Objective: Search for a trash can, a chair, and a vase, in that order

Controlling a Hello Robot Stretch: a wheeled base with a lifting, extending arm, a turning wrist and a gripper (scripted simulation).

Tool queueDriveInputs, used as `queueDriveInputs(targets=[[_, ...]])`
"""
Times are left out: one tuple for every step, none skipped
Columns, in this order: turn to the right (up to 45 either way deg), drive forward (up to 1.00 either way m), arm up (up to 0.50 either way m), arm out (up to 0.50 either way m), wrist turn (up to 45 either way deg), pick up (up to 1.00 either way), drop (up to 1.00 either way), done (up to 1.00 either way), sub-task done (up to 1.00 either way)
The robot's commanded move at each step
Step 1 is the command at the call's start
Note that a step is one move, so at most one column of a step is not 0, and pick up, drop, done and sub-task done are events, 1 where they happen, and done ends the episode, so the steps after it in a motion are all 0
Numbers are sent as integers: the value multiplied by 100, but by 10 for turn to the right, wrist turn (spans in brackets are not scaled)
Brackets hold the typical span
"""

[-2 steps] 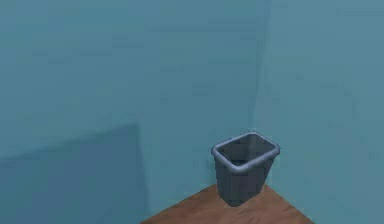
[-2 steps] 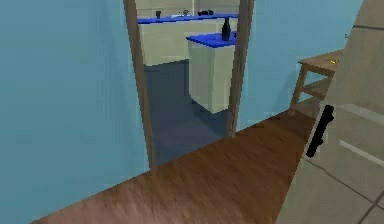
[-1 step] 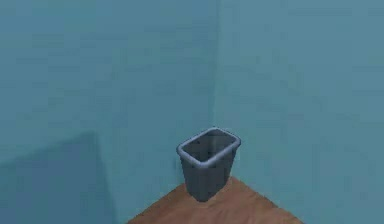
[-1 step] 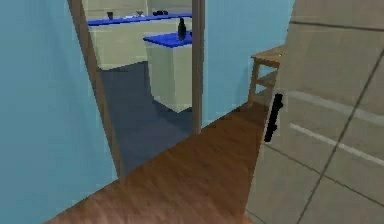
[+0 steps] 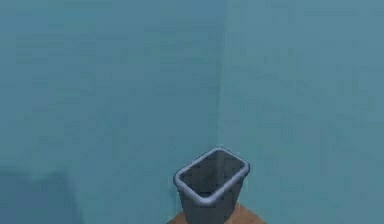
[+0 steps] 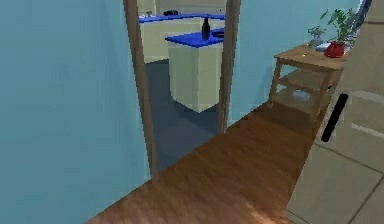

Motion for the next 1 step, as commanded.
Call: queueDriveInputs(targets=[[0,0,0,0,0,0,0,0,100]])
